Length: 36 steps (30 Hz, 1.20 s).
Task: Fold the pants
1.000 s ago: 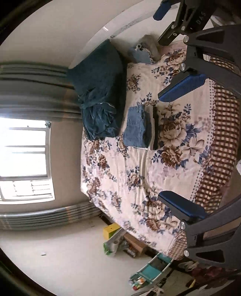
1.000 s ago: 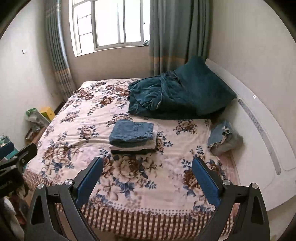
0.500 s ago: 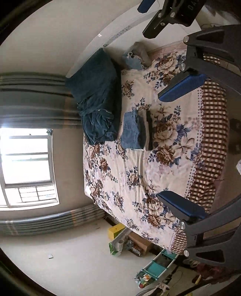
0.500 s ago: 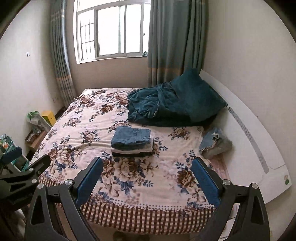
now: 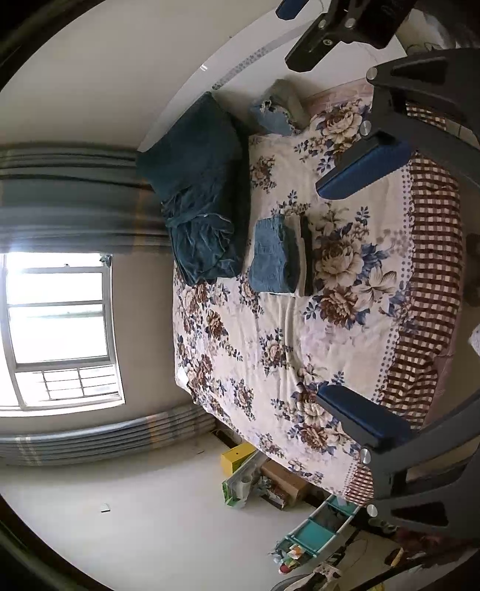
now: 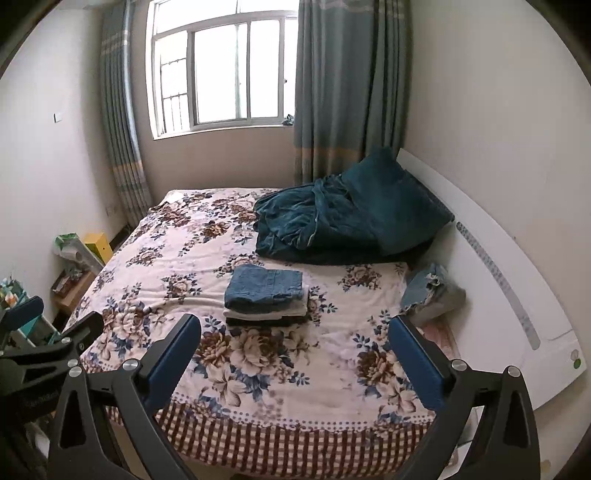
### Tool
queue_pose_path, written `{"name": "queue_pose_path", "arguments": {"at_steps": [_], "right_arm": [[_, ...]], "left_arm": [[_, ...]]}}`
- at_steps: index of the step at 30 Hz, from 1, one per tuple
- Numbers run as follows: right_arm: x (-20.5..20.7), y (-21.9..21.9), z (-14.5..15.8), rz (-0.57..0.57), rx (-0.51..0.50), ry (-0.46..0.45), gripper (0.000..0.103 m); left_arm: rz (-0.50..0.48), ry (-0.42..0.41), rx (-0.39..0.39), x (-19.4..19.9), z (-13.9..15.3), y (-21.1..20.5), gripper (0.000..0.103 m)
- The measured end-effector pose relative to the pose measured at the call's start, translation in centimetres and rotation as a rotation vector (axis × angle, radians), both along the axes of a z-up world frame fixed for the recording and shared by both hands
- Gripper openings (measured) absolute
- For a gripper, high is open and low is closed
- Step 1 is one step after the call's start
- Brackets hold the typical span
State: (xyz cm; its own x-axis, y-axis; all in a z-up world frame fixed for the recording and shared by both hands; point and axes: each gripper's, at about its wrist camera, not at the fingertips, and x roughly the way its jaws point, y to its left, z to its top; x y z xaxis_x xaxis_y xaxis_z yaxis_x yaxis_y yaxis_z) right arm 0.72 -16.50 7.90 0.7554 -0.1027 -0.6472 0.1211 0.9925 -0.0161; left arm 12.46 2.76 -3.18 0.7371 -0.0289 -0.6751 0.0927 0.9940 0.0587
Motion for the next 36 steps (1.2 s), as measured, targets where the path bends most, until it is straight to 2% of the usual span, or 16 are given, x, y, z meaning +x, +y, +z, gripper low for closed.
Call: {"name": "queue_pose_path", "arguments": {"at_steps": [9, 21, 36], "right_arm": [[6.1, -0.9, -3.3, -0.059, 0.011, 0.021, 0.103], [13.2, -1.2, -7.9, -0.101, -0.008, 0.08, 0.103], [14.2, -0.6, -9.8, -0.1, 0.003, 0.093, 0.103]], "left_arm": [[0.052, -0.017, 0.024, 4.6, -2.3, -0.2, 0.103], [0.068, 0.059, 0.052, 10.3, -5.7, -1.0, 0.103], [0.081, 0.044, 0.071, 12.1, -5.9, -1.5, 0.103]]}}
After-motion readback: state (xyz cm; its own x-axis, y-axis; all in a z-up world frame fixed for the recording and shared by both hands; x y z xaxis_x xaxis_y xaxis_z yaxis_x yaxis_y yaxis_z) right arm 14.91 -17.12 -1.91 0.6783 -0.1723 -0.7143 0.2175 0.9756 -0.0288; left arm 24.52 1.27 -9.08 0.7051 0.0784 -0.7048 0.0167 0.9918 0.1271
